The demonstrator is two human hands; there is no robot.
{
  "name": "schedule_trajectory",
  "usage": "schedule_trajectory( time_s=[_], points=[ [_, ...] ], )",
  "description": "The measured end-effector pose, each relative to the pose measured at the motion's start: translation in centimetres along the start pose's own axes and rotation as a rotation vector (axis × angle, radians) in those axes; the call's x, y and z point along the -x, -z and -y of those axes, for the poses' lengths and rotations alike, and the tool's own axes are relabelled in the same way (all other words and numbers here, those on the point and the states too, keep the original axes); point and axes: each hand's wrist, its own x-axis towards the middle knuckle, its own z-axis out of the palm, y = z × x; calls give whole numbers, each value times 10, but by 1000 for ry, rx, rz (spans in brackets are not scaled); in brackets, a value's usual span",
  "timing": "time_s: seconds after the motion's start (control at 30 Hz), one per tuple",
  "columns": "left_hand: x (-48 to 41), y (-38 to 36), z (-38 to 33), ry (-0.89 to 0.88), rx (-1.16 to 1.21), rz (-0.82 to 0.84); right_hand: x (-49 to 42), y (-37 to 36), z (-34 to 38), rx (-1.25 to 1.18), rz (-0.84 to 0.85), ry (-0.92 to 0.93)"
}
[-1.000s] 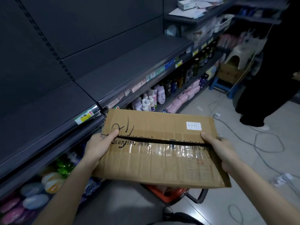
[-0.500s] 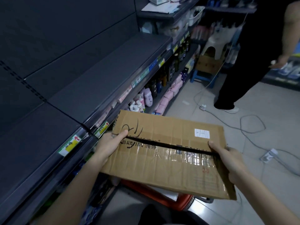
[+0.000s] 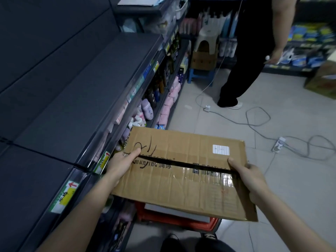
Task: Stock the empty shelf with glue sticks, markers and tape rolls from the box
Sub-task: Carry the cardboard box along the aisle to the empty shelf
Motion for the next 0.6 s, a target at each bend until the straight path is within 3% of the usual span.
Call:
schedule_trajectory(
  time_s=[0.33,0.6],
  points=[
    [-14,2,4,22,-67,1,-10,-5,5,77,-16,-2],
    [8,1,1,-64,-42,4,0,1,-6,233,-48,84]
  ],
)
